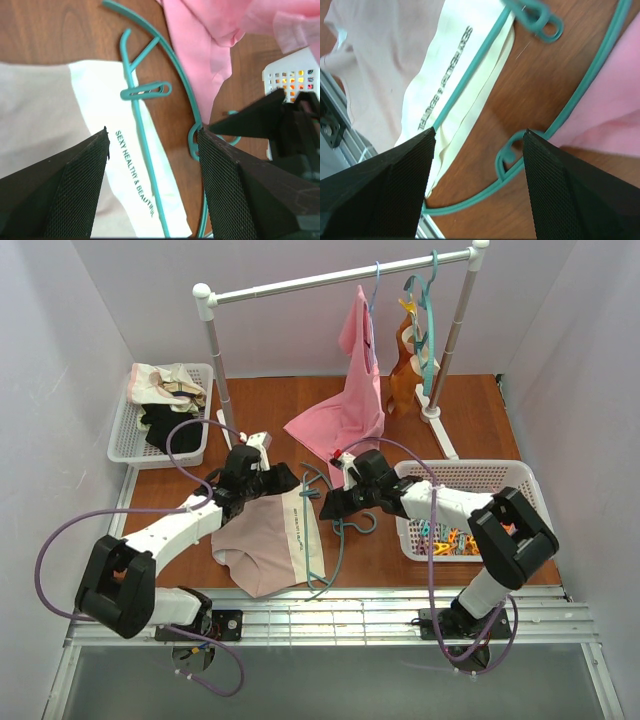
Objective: Clip the underwear to the hanger
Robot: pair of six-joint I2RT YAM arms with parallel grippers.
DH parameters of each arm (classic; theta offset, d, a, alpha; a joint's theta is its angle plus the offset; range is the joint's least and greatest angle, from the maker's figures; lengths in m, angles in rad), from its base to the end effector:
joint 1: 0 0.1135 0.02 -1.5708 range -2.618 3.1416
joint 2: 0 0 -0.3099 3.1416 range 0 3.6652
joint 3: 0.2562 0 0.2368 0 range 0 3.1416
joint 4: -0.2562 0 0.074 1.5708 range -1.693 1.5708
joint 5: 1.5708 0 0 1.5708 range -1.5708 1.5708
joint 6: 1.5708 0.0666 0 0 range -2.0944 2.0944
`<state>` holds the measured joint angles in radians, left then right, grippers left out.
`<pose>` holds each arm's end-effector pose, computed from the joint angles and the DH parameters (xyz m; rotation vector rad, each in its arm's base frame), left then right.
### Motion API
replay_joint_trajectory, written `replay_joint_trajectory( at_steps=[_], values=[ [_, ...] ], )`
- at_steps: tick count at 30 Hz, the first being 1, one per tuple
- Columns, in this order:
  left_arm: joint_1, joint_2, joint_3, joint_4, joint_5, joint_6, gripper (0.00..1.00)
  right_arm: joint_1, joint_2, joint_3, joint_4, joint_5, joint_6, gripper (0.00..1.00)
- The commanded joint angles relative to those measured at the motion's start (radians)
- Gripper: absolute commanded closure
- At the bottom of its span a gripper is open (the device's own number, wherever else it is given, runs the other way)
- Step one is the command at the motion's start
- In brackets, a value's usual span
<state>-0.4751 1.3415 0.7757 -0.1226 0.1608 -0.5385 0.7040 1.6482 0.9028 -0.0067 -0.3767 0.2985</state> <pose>0.2468 -0.1389 0.2544 0.0149 2.3512 -0.7041 0.2527 0.2467 0.2183 -0.6891 2.3499 0.9168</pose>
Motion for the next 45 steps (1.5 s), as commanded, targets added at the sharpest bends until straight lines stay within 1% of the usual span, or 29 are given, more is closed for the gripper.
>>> replay_joint_trajectory(
  at_steps=[1, 3, 5, 6, 10, 13, 17, 18, 20, 21, 23, 24, 25, 26, 27, 28, 29, 30, 32, 35, 37, 38, 39, 45],
  values=[
    [-0.002, -0.086, -0.044, -0.046, -0.047, 0.015, 0.36, 0.021, -0.109, -0.044, -0.045, -0.01, -0.039, 0.37],
    [-0.002, -0.107, -0.062, -0.055, -0.049, 0.002, 0.36, 0.025, -0.151, -0.089, -0.071, -0.004, -0.038, 0.37],
    [0.0, -0.133, -0.087, -0.057, -0.047, -0.008, 0.36, 0.028, -0.226, -0.131, -0.088, 0.009, -0.022, 0.37],
    [-0.002, -0.14, -0.098, -0.06, -0.046, -0.015, 0.36, 0.029, -0.257, -0.18, -0.095, 0.012, -0.012, 0.37],
    [0.0, -0.176, -0.144, -0.06, -0.035, -0.029, 0.36, 0.028, -0.433, -0.298, -0.105, 0.016, 0.051, 0.37],
    [-0.002, -0.197, -0.162, -0.06, -0.032, -0.032, 0.36, 0.026, -0.557, -0.358, -0.16, 0.061, 0.102, 0.36],
    [-0.002, -0.222, -0.182, -0.075, -0.021, -0.031, 0.37, -0.021, -0.724, -0.326, -0.292, 0.131, 0.122, 0.33],
    [-0.002, -0.237, -0.185, -0.075, -0.023, -0.034, 0.37, -0.059, -0.776, -0.312, -0.324, 0.163, 0.114, 0.32],
    [-0.002, -0.255, -0.196, -0.081, -0.021, -0.04, 0.37, -0.112, -0.814, -0.262, -0.407, 0.174, 0.085, 0.3],
    [-0.002, -0.263, -0.2, -0.083, -0.023, -0.041, 0.37, -0.182, -0.829, -0.243, -0.435, 0.167, 0.068, 0.3],
    [0.0, -0.281, -0.202, -0.1, -0.017, -0.041, 0.37, -0.271, -0.821, -0.181, -0.516, 0.138, -0.005, 0.3],
    [-0.002, -0.288, -0.201, -0.106, -0.015, -0.041, 0.37, -0.36, -0.803, -0.164, -0.538, 0.113, -0.031, 0.3],
    [-0.002, -0.301, -0.2, -0.112, -0.014, -0.04, 0.37, -0.4, -0.794, -0.144, -0.561, 0.107, -0.092, 0.3],
    [-0.002, -0.311, -0.2, -0.121, -0.017, -0.038, 0.37, -0.438, -0.783, -0.119, -0.585, 0.104, -0.119, 0.3],
    [-0.002, -0.32, -0.204, -0.127, -0.021, -0.037, 0.37, -0.51, -0.763, -0.108, -0.593, 0.108, -0.145, 0.3],
    [0.0, -0.326, -0.204, -0.133, -0.024, -0.037, 0.37, -0.553, -0.752, -0.104, -0.598, 0.105, -0.163, 0.3],
    [-0.002, -0.34, -0.204, -0.146, -0.027, -0.035, 0.37, -0.642, -0.723, -0.093, -0.604, 0.088, -0.198, 0.3],
    [0.0, -0.343, -0.201, -0.152, -0.03, -0.037, 0.37, -0.688, -0.705, -0.09, -0.604, 0.061, -0.208, 0.31],
    [0.0, -0.354, -0.199, -0.164, -0.029, -0.05, 0.37, -0.792, -0.65, -0.075, -0.596, 0.061, -0.211, 0.31],
    [0.0, -0.37, -0.197, -0.17, -0.027, -0.066, 0.37, -0.866, -0.585, -0.048, -0.59, 0.073, -0.199, 0.33],
    [0.0, -0.378, -0.193, -0.179, -0.029, -0.067, 0.37, -0.882, -0.565, -0.019, -0.595, 0.111, -0.2, 0.34],
    [0.0, -0.381, -0.19, -0.186, -0.03, -0.066, 0.37, -0.885, -0.553, -0.015, -0.598, 0.181, -0.203, 0.34],
    [-0.002, -0.386, -0.187, -0.193, -0.041, -0.061, 0.37, -0.887, -0.551, -0.013, -0.602, 0.211, -0.206, 0.34],
    [-0.002, -0.399, -0.179, -0.232, -0.04, -0.049, 0.37, -0.923, -0.515, -0.039, -0.598, 0.317, -0.199, 0.34]
  ],
)
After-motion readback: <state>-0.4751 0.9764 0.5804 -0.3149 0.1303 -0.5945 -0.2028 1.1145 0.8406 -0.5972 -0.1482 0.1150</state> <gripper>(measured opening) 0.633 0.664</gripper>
